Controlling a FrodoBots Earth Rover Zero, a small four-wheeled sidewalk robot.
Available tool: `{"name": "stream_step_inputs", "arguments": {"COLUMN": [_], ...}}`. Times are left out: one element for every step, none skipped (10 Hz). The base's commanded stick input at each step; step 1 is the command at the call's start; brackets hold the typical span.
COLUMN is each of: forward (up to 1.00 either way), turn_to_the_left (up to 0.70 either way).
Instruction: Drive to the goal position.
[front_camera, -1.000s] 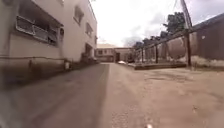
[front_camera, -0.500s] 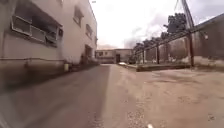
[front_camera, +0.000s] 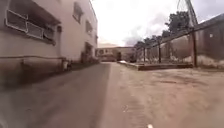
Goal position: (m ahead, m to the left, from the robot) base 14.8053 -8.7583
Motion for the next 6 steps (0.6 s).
{"name": "stream_step_inputs", "arguments": {"forward": [0.5,0.5,0.5,0.5,0.5,0.5], "turn_to_the_left": [0.05,0.05,0.05,0.05,0.05,0.05]}}
